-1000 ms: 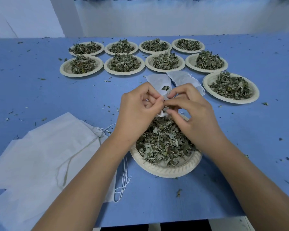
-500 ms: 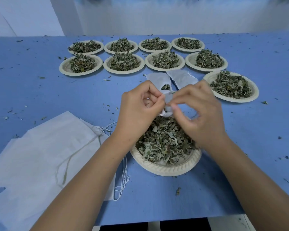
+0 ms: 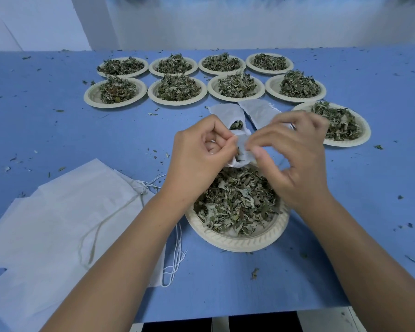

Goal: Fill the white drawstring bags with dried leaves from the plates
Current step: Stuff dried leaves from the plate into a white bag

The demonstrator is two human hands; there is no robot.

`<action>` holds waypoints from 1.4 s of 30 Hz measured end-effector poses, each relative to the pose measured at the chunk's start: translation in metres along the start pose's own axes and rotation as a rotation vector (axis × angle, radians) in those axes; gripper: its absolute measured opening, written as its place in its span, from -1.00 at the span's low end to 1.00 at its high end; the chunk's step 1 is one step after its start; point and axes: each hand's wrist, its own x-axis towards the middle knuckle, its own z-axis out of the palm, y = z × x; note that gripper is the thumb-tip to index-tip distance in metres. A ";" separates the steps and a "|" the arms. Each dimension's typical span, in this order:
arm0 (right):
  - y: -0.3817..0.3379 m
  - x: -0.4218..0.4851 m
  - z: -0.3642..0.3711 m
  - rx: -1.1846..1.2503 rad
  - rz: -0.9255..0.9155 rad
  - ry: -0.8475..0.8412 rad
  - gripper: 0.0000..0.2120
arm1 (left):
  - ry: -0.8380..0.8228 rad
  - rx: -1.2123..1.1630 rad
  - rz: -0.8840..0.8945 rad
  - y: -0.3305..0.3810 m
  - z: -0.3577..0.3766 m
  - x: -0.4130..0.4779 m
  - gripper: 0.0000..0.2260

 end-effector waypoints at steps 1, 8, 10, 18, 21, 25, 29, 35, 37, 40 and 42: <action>-0.001 0.000 0.001 -0.017 -0.026 -0.100 -0.69 | -0.018 -0.026 0.006 0.001 -0.001 -0.001 -0.86; 0.005 -0.001 0.003 0.215 0.127 -0.221 -0.53 | 0.036 -0.031 -0.004 0.002 -0.003 0.001 -0.84; 0.011 0.001 -0.006 0.354 0.173 -0.093 -0.56 | 0.134 -0.025 -0.020 0.001 -0.007 0.005 -0.81; 0.008 -0.001 -0.001 0.446 0.283 -0.669 -0.70 | 0.209 0.004 -0.027 0.003 -0.012 0.008 -0.81; 0.012 0.001 -0.004 0.498 0.290 -0.583 -0.84 | 0.220 0.005 -0.024 0.004 -0.012 0.008 -0.82; 0.002 -0.002 0.005 0.336 0.124 -0.762 -0.50 | 0.232 0.007 -0.012 0.005 -0.011 0.008 -0.79; -0.007 -0.005 0.015 0.328 0.055 -0.744 -0.64 | 0.223 0.002 -0.017 0.006 -0.010 0.007 -0.77; -0.002 -0.003 0.008 0.502 0.119 -0.569 -0.86 | 0.242 -0.010 -0.002 0.005 -0.010 0.007 -0.81; 0.001 -0.001 0.003 0.559 0.171 -0.525 -0.85 | 0.247 -0.016 -0.002 0.004 -0.011 0.007 -0.81; 0.005 0.002 -0.001 0.622 0.240 -0.494 -0.84 | 0.246 0.002 -0.010 0.004 -0.013 0.008 -0.79; 0.007 0.002 -0.003 0.652 0.270 -0.482 -0.83 | 0.227 0.004 -0.028 0.003 -0.013 0.009 -0.79</action>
